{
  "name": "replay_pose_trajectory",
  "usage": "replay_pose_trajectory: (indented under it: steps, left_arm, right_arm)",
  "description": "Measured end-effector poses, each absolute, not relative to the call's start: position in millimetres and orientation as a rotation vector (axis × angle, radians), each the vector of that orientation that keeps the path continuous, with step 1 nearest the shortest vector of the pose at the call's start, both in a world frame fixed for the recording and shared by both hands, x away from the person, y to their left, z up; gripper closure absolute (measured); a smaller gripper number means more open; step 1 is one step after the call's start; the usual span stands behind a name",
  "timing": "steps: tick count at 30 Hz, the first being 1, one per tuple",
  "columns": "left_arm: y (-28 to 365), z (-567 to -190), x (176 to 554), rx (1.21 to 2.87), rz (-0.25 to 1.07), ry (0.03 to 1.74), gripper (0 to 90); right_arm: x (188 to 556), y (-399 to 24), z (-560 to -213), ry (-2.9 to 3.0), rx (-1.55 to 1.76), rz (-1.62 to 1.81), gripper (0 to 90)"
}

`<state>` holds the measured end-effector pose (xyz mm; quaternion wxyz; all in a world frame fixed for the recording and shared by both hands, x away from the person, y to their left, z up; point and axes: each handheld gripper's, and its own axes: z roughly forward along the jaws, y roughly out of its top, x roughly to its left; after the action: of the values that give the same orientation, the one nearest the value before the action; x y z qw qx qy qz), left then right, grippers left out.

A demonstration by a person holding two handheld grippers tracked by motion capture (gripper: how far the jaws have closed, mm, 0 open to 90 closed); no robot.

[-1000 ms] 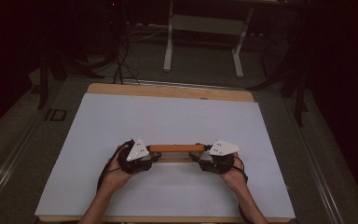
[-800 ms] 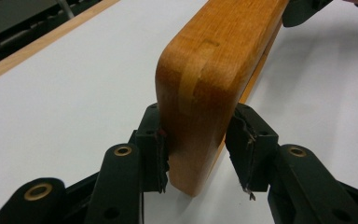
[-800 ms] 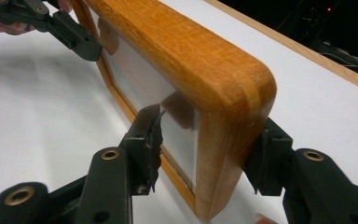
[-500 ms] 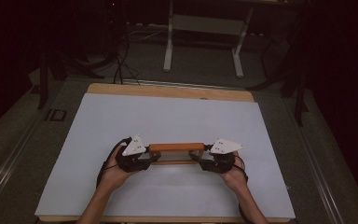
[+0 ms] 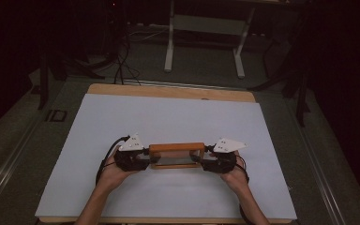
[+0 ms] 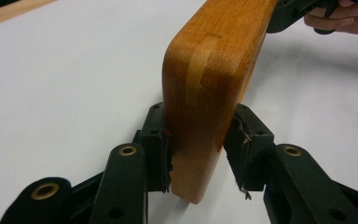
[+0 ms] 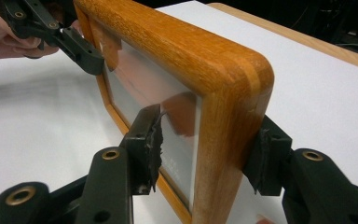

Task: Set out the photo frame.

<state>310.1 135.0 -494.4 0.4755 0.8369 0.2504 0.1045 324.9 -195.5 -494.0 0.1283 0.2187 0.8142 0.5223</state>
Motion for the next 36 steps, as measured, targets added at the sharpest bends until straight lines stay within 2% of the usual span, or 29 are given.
replay_pose_trajectory:
  steps: [19,36]
  left_arm:
    - [146,-501,321,1.974,0.151,0.675,61.5]
    - [150,-509,327,1.951,0.132,0.728,59.8]
  right_arm:
    - [332,-194,-501,2.401,0.745,1.603,54.5]
    - [338,-191,-510,2.415,0.815,1.615,55.0]
